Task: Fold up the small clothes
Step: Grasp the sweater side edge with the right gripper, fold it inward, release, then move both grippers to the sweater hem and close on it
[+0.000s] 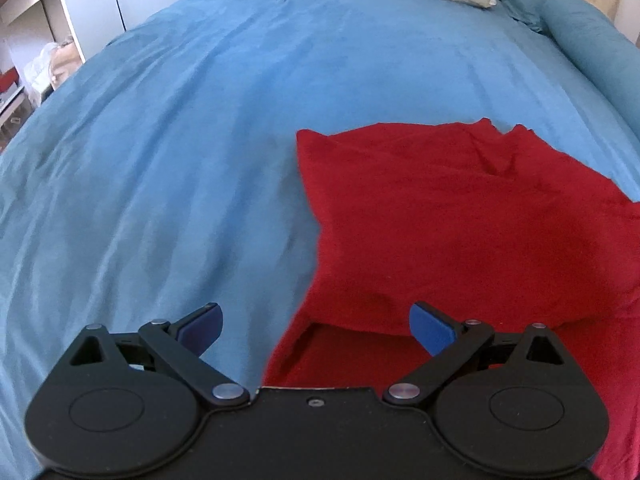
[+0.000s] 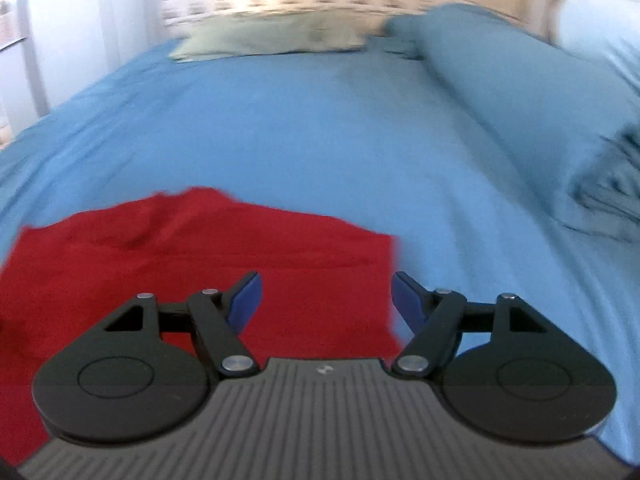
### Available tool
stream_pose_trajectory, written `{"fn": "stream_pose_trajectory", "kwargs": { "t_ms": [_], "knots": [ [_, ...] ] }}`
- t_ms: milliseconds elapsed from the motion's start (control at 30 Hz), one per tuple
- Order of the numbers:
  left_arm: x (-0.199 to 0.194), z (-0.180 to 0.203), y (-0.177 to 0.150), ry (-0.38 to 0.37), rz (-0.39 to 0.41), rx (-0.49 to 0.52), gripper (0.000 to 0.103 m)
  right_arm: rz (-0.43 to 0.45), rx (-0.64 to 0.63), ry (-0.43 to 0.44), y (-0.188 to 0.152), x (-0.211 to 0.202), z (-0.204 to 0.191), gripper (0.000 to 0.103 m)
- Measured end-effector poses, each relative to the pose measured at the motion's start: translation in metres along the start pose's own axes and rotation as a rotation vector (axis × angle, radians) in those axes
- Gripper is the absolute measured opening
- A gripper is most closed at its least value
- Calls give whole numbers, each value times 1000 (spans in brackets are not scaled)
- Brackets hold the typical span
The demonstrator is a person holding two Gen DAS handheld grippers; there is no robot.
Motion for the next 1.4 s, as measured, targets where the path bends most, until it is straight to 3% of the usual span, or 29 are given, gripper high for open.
{"fn": "stream_pose_trajectory", "kwargs": {
  "t_ms": [133,267,333,400,633,767,800,900,1033,1133,1267,1400],
  "knots": [
    [-4,2,18,-43,64,15,94,-42,-99,124,-6,12,-58,88],
    [16,-4,35,36,92,55,84,-68,-83,126,-18,30,-84,88],
    [37,-13,31,72,65,64,82,-92,-63,106,-25,43,-84,88],
    [46,-18,28,47,79,67,84,-121,-55,60,-37,48,-73,88],
    [29,-33,25,71,94,54,85,-140,-8,-38,-46,41,-22,89],
    [1,-47,22,229,97,69,85,-54,18,-110,-30,-2,2,89],
    [-7,-50,21,222,100,65,85,-37,29,-118,-28,-15,7,89],
    [-42,-46,11,87,122,41,90,15,51,-118,-24,-58,18,90],
    [-93,-27,-21,-24,96,86,91,42,46,-89,-29,-115,24,91],
    [-132,-14,-54,-56,82,106,92,42,49,-46,-41,-159,30,92],
    [-173,-5,-107,-82,41,61,92,21,67,-13,-66,-215,45,92],
    [-195,-4,-167,-79,-33,12,92,-57,101,9,-116,-272,62,92]
  ]
}}
Point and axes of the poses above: each gripper's, at about its wrist camera, not at the fingertips, and x roughly the way its jaws point, z to its right, y to its top, the point moved 9 cm from there along x, roughly the way its jaws point, and after that the axes turned 2 degrees about -z, right-handed, at the moved point
